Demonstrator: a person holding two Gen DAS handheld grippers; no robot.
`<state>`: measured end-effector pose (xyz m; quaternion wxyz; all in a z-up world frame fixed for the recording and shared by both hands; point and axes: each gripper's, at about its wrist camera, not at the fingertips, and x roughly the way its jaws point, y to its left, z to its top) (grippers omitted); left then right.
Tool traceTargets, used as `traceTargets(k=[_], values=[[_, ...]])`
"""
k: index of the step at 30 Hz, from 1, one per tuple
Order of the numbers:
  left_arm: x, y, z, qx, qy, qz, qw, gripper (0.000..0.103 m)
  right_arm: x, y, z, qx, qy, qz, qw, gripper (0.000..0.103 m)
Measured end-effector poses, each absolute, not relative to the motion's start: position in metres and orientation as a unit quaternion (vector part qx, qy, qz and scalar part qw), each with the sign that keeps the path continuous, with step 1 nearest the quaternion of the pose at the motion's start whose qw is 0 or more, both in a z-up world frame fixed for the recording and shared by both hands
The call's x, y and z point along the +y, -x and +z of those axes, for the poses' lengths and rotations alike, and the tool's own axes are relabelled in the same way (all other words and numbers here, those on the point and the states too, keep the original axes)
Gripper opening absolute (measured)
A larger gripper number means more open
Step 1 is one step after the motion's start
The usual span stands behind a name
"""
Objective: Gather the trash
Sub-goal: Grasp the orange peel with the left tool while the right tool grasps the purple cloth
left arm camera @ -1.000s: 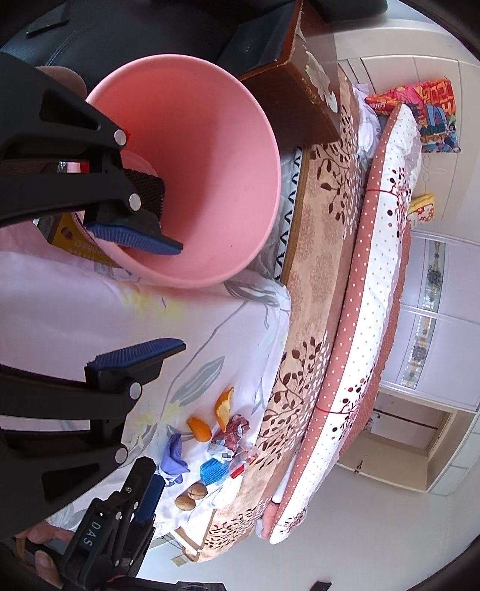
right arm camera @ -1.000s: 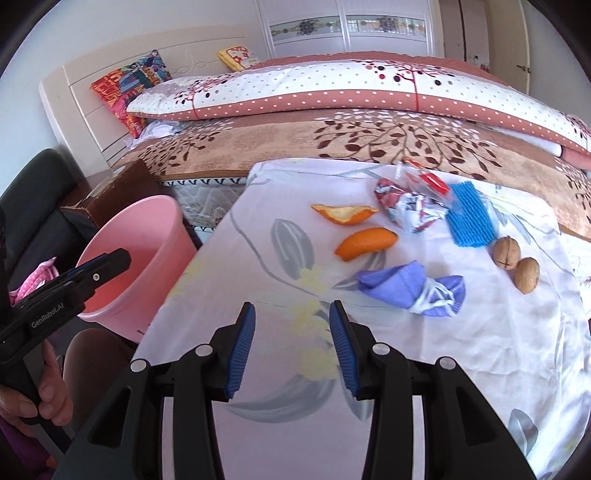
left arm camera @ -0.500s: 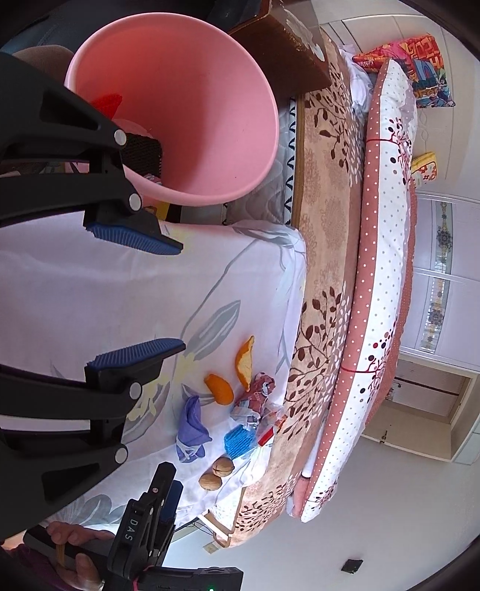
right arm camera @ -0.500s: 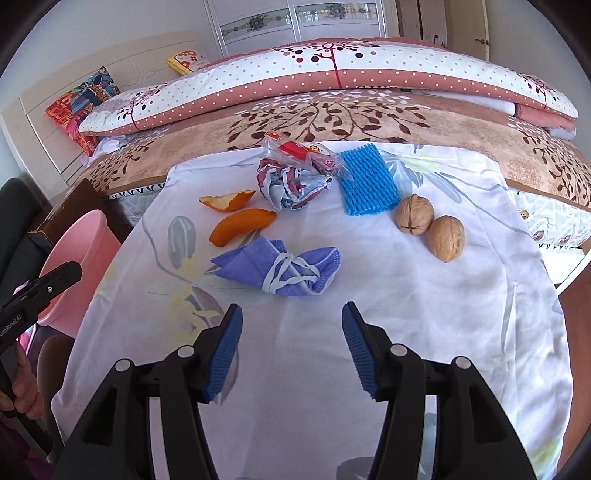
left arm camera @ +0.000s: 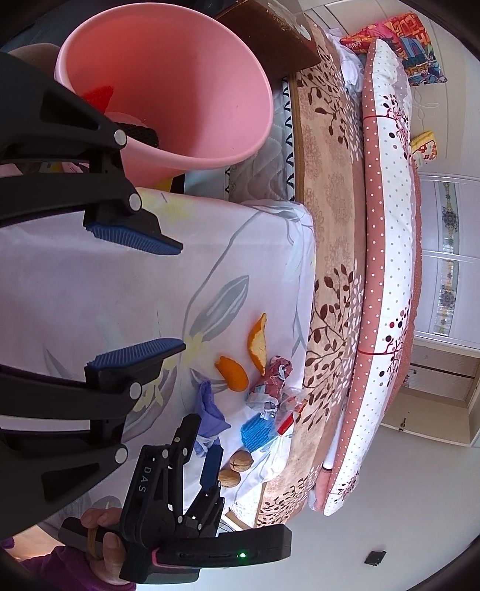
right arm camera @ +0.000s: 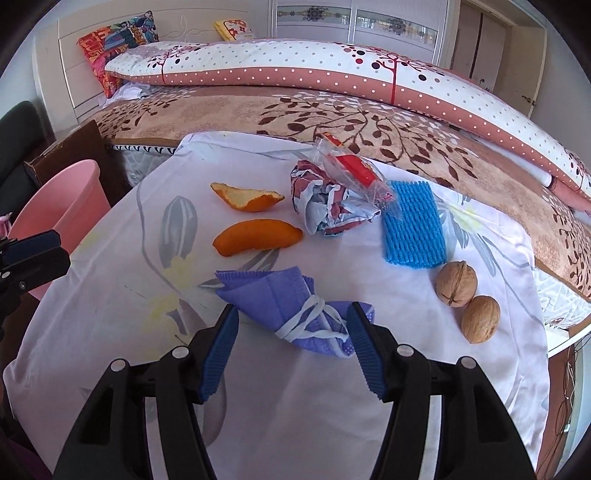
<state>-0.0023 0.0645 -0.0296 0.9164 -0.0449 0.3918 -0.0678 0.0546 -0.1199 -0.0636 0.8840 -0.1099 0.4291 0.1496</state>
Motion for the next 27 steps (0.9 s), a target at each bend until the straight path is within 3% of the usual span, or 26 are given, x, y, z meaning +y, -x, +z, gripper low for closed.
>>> traceTargets(k=[5, 7, 8, 9, 19, 22, 24, 27], values=[[0.053, -0.014, -0.029, 0.396, 0.041, -0.086, 0.913, 0.047, -0.132, -0.055, -0.059, 0.422, 0.081, 0.15, 0.89, 0.025], [0.047, -0.023, -0.028, 0.397, 0.035, -0.098, 0.912, 0.047, -0.14, -0.052, -0.055, 0.421, 0.057, 0.151, 0.893, 0.024], [0.043, -0.027, -0.028, 0.398, 0.03, -0.107, 0.911, 0.047, -0.144, -0.051, -0.052, 0.422, 0.042, 0.152, 0.893, 0.016], [0.038, -0.032, -0.028, 0.399, 0.024, -0.115, 0.909, 0.047, -0.149, -0.049, -0.05, 0.424, 0.023, 0.154, 0.892, 0.0], [-0.01, -0.087, -0.045, 0.415, -0.052, -0.158, 0.894, 0.047, -0.172, -0.031, -0.034, 0.42, -0.049, 0.166, 0.891, 0.0], [-0.02, -0.101, -0.053, 0.417, -0.074, -0.154, 0.893, 0.047, -0.178, -0.031, -0.035, 0.425, -0.059, 0.168, 0.888, 0.011], [-0.023, -0.11, -0.059, 0.423, -0.079, -0.156, 0.889, 0.047, -0.181, -0.031, -0.036, 0.426, -0.067, 0.168, 0.887, 0.033], [-0.029, -0.118, -0.066, 0.429, -0.081, -0.161, 0.885, 0.047, -0.183, -0.032, -0.037, 0.424, -0.068, 0.174, 0.886, 0.041]])
